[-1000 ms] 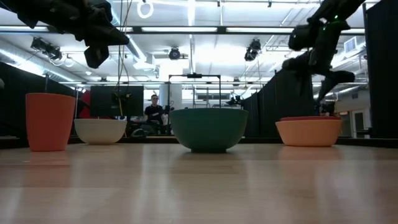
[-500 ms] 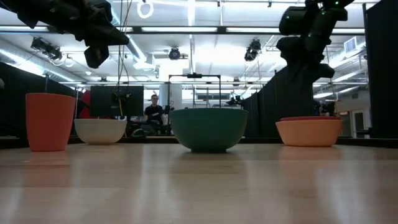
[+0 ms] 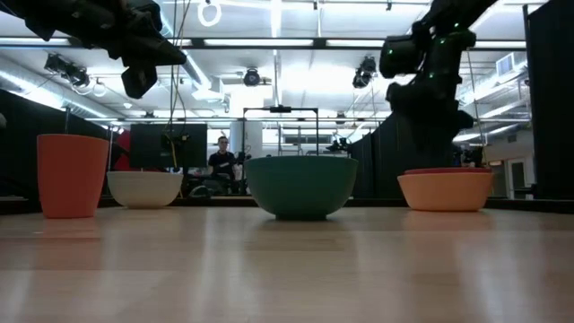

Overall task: Nest bowls inside each other
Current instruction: Move the stacked bowls to the center of the table

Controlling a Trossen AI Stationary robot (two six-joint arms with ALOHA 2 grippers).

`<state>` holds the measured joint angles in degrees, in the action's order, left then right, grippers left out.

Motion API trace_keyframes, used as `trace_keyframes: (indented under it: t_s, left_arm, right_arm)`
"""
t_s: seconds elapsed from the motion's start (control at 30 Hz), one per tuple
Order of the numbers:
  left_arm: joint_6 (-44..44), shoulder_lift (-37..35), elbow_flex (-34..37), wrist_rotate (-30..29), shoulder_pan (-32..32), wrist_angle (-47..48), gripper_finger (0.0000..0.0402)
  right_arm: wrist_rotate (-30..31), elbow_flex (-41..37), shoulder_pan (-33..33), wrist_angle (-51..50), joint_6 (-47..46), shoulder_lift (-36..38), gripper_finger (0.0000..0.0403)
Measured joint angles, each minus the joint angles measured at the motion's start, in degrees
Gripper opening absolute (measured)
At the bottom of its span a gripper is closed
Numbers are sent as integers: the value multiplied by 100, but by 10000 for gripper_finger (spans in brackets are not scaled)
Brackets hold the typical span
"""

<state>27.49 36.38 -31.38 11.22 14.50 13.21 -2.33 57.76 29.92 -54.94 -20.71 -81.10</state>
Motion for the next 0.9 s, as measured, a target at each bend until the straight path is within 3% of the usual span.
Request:
trace_keyframes:
  t_s: [0.4,0.9]
  left_arm:
    - [-13,0,0,0,0,-2,2]
    - [-2,0,0,0,0,0,1]
  right_arm:
    - [284,0,-9,15,-1,-317,262]
    - [356,2,4,31,118,-1074,249]
